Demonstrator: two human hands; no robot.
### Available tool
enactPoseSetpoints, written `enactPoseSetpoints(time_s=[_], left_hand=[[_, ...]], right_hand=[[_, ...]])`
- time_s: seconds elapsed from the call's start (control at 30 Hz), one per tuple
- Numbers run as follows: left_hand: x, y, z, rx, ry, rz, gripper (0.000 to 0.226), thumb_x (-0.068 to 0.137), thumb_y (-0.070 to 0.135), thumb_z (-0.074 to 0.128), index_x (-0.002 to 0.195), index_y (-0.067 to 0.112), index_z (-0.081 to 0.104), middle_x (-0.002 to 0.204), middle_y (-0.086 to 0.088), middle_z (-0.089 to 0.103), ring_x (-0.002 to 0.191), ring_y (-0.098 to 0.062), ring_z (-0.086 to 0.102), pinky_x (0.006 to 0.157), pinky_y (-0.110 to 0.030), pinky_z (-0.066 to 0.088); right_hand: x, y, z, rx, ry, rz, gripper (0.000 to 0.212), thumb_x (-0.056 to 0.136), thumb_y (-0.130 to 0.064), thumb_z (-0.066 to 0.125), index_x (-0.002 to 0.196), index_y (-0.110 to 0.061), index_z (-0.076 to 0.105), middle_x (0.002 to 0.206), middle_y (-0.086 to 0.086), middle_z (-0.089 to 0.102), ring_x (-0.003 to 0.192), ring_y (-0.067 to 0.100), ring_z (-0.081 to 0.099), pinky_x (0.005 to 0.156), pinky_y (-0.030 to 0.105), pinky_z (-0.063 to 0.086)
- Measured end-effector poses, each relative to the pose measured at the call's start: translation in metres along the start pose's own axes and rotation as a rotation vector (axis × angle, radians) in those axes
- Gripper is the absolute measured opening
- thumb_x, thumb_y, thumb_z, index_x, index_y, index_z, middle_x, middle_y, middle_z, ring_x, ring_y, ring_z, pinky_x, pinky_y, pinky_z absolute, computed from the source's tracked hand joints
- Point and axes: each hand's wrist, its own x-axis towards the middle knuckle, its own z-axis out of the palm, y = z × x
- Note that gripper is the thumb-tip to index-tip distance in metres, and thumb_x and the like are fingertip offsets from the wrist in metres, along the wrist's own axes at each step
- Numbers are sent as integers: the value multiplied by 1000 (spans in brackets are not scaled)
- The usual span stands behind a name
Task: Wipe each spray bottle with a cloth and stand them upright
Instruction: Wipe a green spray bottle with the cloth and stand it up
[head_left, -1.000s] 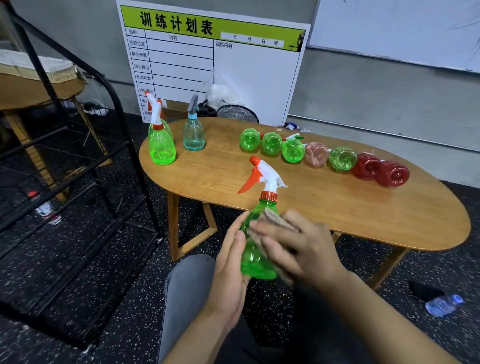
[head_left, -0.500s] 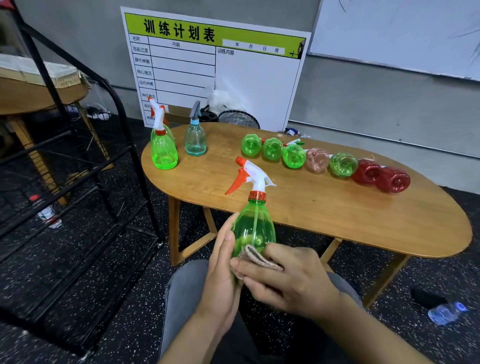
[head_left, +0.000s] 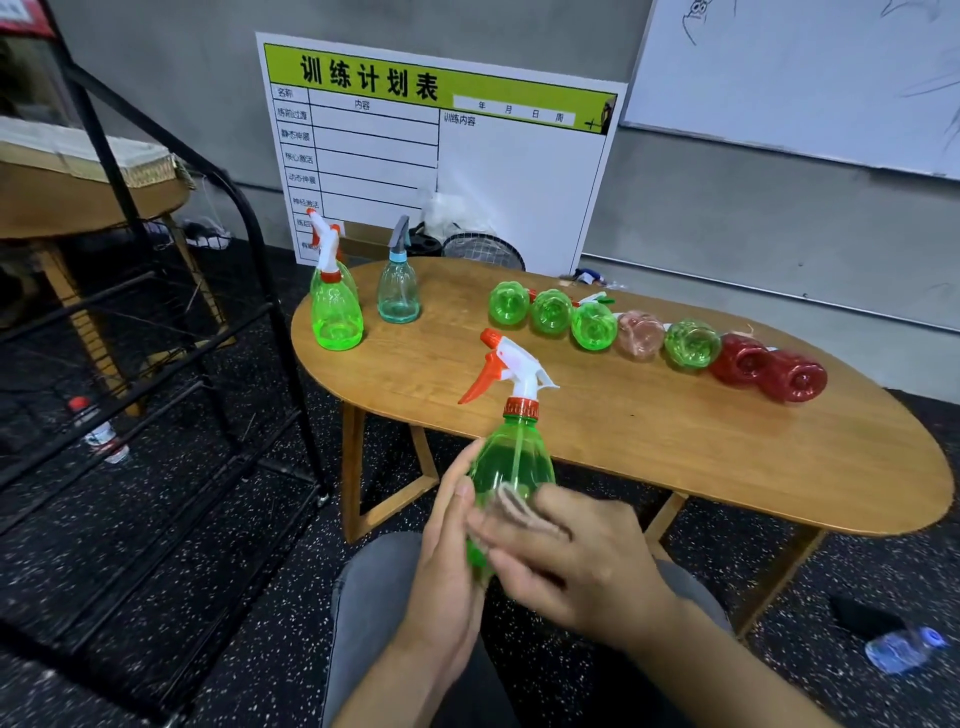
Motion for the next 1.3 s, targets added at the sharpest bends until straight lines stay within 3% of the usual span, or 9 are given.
enactPoseSetpoints(time_s=[0.13,0.27,0.4,0.53,0.7,0.93,1.07,1.17,1.3], left_hand=[[-2,5,4,8,-11,-1,53,102,43,43,151,25,52,136,-12,70,129,-27,66,101,-34,58],[-4,6,7,44,0,-6,52,101,49,51,149,28,55,143,-9,66,134,-30,62,110,-52,51],[-4,5,4,48,-34,-1,61,90,63,59,145,36,58,144,-5,66,132,-25,64,98,-36,59],[-3,5,3,99,-72,9,90,76,61,86,152,32,48,147,-7,64,135,-27,62,102,-37,55],[-1,3,2,40,-71,-7,51,98,39,66,147,31,56,139,-6,69,129,-27,66,101,-39,58],[0,1,2,61,-43,12,53,100,37,53,153,31,50,145,-3,65,133,-25,64,99,-40,57],[1,1,1,83,7,49,45,106,35,50,150,29,52,144,-5,66,135,-25,62,110,-46,48],[1,-1,-1,80,17,57,50,106,43,37,149,25,54,137,-9,71,131,-26,65,102,-32,56],[1,0,1,123,89,92,70,92,69,63,148,27,56,143,-9,67,135,-30,62,110,-48,52]], right_hand=[[-1,6,-6,-56,-12,-115,27,98,-32,71,124,-29,77,81,-2,60,64,9,51,51,23,45],[16,29,-8,57,162,244,27,105,-38,57,125,-31,75,84,-10,50,63,0,42,50,17,37],[25,36,-4,141,209,427,29,102,-36,58,123,-29,77,80,-13,44,62,7,46,52,20,36],[25,35,-3,213,203,453,30,102,-36,58,124,-26,76,77,-6,45,64,7,45,56,18,34],[26,39,-6,268,268,484,28,102,-30,58,124,-24,74,77,-8,49,68,4,46,61,15,33],[20,30,0,215,185,433,29,104,-34,57,125,-29,75,80,-3,50,65,7,47,54,20,38],[4,11,5,111,75,193,28,105,-38,59,132,-35,68,87,-2,57,64,7,51,47,26,47],[-5,8,0,10,22,8,27,101,-33,66,125,-29,75,85,-1,59,67,8,51,50,24,46],[1,20,-7,34,38,118,29,104,-42,61,131,-36,70,95,-5,59,71,4,54,51,27,51]])
